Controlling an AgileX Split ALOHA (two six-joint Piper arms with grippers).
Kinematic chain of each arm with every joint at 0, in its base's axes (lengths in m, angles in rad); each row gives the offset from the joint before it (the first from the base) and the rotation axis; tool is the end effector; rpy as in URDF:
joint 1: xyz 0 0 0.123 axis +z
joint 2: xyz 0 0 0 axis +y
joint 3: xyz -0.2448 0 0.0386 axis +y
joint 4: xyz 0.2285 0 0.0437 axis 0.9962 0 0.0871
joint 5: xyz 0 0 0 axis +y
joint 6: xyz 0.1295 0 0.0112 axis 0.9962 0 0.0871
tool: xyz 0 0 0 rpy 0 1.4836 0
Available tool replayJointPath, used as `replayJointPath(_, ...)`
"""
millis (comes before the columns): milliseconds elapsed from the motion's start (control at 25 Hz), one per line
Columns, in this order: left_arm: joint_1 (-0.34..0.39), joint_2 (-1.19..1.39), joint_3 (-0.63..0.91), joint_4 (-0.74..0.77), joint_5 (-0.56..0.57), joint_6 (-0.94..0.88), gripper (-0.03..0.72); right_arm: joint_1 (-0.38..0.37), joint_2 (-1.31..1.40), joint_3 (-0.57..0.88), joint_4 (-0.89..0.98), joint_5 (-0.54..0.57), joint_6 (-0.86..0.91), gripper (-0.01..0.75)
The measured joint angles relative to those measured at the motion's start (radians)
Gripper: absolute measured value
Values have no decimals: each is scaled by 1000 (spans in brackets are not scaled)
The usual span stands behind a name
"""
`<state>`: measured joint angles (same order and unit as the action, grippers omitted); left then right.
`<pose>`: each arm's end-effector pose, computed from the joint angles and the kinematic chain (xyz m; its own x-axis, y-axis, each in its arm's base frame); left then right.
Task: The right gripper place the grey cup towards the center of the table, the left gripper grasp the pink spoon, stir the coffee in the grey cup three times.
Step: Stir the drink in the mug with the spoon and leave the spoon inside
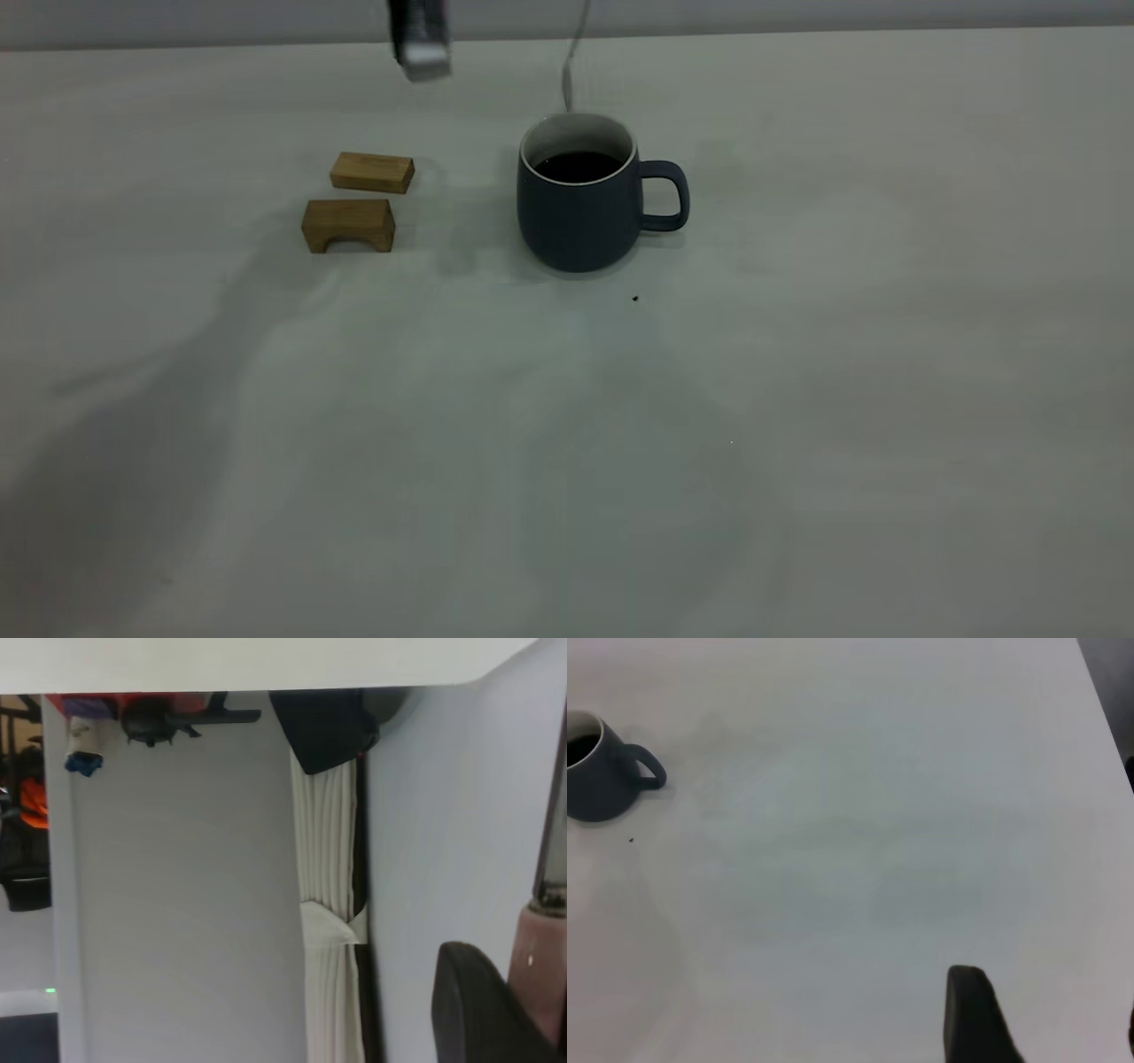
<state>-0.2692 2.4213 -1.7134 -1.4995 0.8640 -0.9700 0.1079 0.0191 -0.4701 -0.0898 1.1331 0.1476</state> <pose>0.4326 -0.2217 0.0853 -0.0035 -0.4398 0.8981 -0.9608 -0.2474 -0.1249 0.0508 -0.0051 0.2327 -0.5570 0.0492 -0.8291 0.0206 0.9988 0.0454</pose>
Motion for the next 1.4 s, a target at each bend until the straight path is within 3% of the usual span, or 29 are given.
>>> replayJointPath(320,-38,85,0,-100,-44,9,127,-1,0,0,-1,0,0,452)
replayJointPath(680,-41,153,0,-98,-44,11,127,-2,0,0,-1,0,0,452)
replayJointPath(1040,13,154,0,-52,-85,-4,127,-2,0,0,-1,0,0,452)
replayJointPath(1400,-25,193,-2,-216,-122,144,127,-2,0,0,-1,0,0,452)
